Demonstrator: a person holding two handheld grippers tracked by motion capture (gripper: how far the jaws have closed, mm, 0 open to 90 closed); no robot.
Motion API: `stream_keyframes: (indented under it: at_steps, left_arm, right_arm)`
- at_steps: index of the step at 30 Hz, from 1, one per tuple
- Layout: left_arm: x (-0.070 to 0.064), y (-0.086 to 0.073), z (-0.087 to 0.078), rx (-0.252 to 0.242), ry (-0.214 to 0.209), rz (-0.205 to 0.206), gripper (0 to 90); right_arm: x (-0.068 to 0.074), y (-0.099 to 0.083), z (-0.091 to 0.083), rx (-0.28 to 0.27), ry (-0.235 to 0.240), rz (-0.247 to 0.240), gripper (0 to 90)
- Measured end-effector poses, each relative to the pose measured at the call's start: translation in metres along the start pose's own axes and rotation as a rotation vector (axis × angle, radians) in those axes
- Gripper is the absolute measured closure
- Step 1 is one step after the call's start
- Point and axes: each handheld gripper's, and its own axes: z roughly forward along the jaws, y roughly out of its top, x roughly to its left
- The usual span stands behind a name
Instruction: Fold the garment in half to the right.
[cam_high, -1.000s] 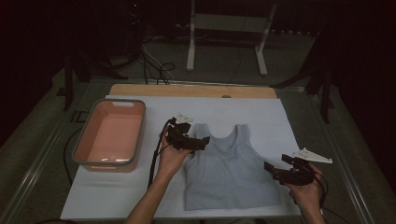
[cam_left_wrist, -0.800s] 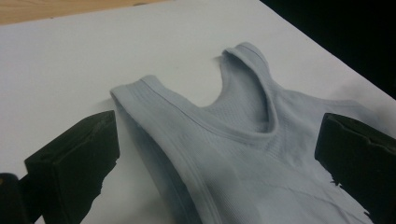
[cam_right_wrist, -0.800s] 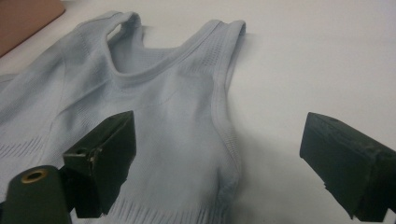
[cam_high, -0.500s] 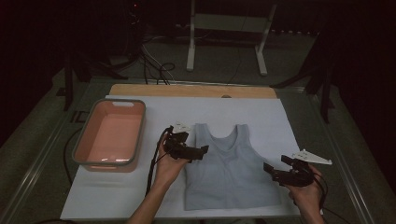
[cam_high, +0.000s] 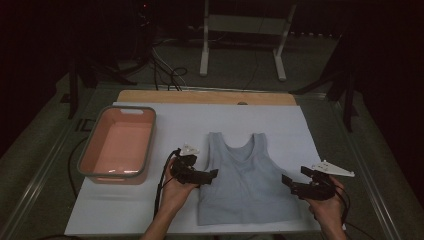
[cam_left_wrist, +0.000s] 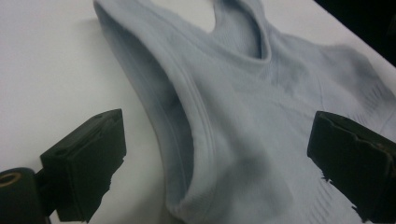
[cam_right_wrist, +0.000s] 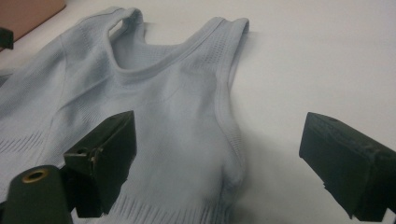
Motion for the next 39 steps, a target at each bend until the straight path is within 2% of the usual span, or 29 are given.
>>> stream_keyframes:
  at_steps: [15,22,26,31,34,38,39]
  left_arm:
    - [-0.005,-0.024,0.002,0.055,-0.003,0.003,14.8]
    - [-0.004,-0.036,0.003,0.088,-0.003,-0.013,17.4]
    - [-0.005,-0.041,0.005,0.118,0.001,-0.021,22.8]
    - [-0.007,-0.040,0.007,0.154,0.012,-0.018,34.3]
    - [-0.008,-0.039,0.009,0.171,-0.023,-0.026,49.8]
    - [-0.009,-0.039,0.012,0.170,-0.043,-0.047,74.4]
    - [-0.009,-0.039,0.012,0.170,-0.043,-0.047,77.4]
  right_arm:
    - [0.001,0.000,0.000,-0.001,0.001,-0.011,11.3]
    - [0.002,0.000,0.000,-0.001,0.000,-0.019,11.4]
    - [0.002,0.000,0.000,0.000,-0.003,-0.021,11.4]
    - [0.003,0.001,0.001,0.001,0.000,-0.020,11.5]
    - [0.004,0.001,0.001,0.002,-0.003,-0.022,11.5]
    - [0.004,0.001,0.001,0.001,-0.003,-0.023,11.5]
    - [0.004,0.001,0.001,0.001,-0.002,-0.023,11.5]
